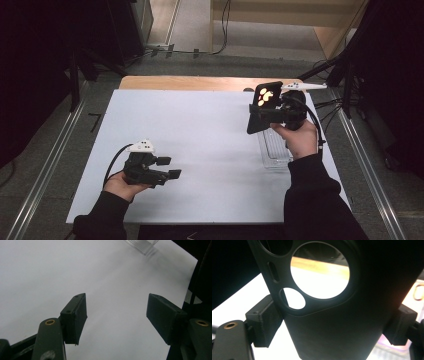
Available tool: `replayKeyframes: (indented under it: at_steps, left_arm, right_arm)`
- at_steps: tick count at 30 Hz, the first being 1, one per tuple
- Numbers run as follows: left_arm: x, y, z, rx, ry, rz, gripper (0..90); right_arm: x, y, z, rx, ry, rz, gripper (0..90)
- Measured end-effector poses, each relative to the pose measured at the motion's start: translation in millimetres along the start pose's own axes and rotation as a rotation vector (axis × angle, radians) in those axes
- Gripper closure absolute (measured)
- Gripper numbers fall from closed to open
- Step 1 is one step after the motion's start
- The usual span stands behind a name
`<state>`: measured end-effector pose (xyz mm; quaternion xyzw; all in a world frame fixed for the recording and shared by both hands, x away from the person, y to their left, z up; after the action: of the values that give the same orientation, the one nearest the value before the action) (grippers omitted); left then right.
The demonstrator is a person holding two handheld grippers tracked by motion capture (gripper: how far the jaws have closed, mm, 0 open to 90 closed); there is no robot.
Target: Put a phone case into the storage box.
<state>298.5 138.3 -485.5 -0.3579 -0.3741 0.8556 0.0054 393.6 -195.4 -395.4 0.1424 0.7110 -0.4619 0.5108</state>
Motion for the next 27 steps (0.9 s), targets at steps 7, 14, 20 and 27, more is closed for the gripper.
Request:
replayKeyframes:
  at_steps: [7,14,20,27]
  left_arm:
    - [8.7,-6.0,-5.3,-0.004,-0.021,0.005,32.9]
    - [10.2,-7.5,-5.4,0.001,-0.025,0.011,32.9]
    - [10.5,-7.2,-5.6,0.004,-0.029,0.008,32.9]
    - [10.5,-6.3,-4.8,0.008,-0.024,0.005,32.9]
  right_arm:
    - [-3.9,3.8,43.2,0.099,0.04,-0.005,13.3]
    - [8.1,18.5,79.4,0.179,0.099,-0.041,13.4]
    - [25.7,36.8,91.9,0.225,0.104,-0.109,13.3]
    - [45.8,63.6,99.0,0.239,0.128,-0.182,13.3]
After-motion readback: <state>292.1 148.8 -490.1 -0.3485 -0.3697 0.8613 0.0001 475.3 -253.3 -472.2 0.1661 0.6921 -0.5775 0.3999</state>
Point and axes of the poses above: each handheld gripper's, and its own axes: y roughly forward along the jaws, x roughly out of its underside, z roughly to its right, the point moved 7 cm from there along y, roughly forward along the jaws, and after that the axes turned 14 degrees about -y, right-handed, at the moved point
